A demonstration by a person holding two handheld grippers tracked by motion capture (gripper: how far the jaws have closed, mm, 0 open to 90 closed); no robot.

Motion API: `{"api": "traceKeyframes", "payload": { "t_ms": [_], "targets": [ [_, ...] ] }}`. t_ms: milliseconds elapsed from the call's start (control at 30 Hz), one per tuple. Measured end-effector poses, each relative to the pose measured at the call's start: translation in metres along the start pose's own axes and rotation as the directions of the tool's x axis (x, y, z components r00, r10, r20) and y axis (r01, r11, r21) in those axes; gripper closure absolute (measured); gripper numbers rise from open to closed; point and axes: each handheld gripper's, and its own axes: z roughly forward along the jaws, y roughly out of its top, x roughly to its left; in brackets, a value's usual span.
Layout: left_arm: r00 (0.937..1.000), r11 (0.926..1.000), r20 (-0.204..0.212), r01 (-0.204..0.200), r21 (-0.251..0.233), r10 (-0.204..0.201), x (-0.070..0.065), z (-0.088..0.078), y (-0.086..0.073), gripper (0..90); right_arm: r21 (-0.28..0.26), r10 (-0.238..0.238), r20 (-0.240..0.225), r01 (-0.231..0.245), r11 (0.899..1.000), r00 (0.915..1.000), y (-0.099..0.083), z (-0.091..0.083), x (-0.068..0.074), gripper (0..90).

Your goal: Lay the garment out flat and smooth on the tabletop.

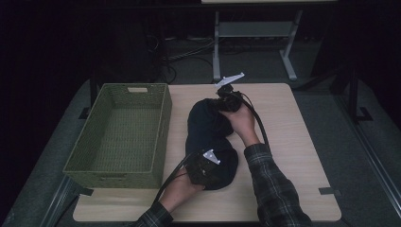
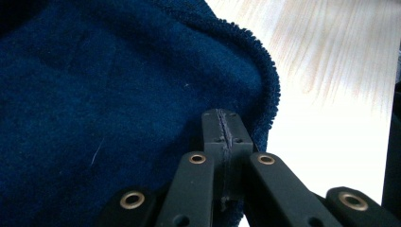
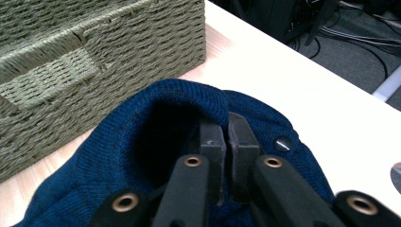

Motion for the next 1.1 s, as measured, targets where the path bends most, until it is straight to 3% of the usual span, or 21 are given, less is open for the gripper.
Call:
{"api": "traceKeyframes", "payload": {
  "t_ms": [33,67,100,300,567,933,1100],
  "targets": [
    [1.0000,1.0000,0.000,0.000,0.000,0.000,0.000,0.000,0.000,90.0,0.000,0.000,0.000,0.000,1.000,1.0000,0.000,0.000,0.000,85.5],
    [1.0000,1.0000,0.001,0.000,0.000,0.000,0.000,0.000,0.000,90.0,-0.013,-0.004,0.002,0.004,1.000,1.0000,0.002,0.002,0.002,76.0],
    [1.0000,1.0000,0.005,0.002,-0.001,-0.002,0.001,0.000,0.000,90.0,-0.017,-0.002,0.003,0.002,1.000,1.0000,0.002,0.001,0.002,72.9],
    [0.9999,1.0000,0.011,0.002,-0.001,-0.002,0.002,0.000,0.000,90.0,-0.041,0.003,-0.007,-0.003,0.999,1.0000,-0.004,-0.010,0.002,71.0],
    [0.9995,0.9999,0.029,0.011,-0.002,-0.011,0.004,0.000,-0.001,90.0,-0.007,0.015,-0.002,-0.015,1.000,0.9999,-0.030,-0.030,-0.004,67.8],
    [0.9998,1.0000,0.018,0.007,-0.006,-0.007,0.002,0.000,-0.001,90.0,0.063,0.018,-0.038,-0.015,0.998,0.9991,-0.076,-0.042,-0.004,89.6],
    [0.9997,1.0000,0.022,0.007,-0.007,-0.007,0.003,0.000,-0.001,90.0,0.086,0.028,-0.050,-0.024,0.996,0.9983,-0.097,-0.041,-0.002,90.0]
  ]
}}
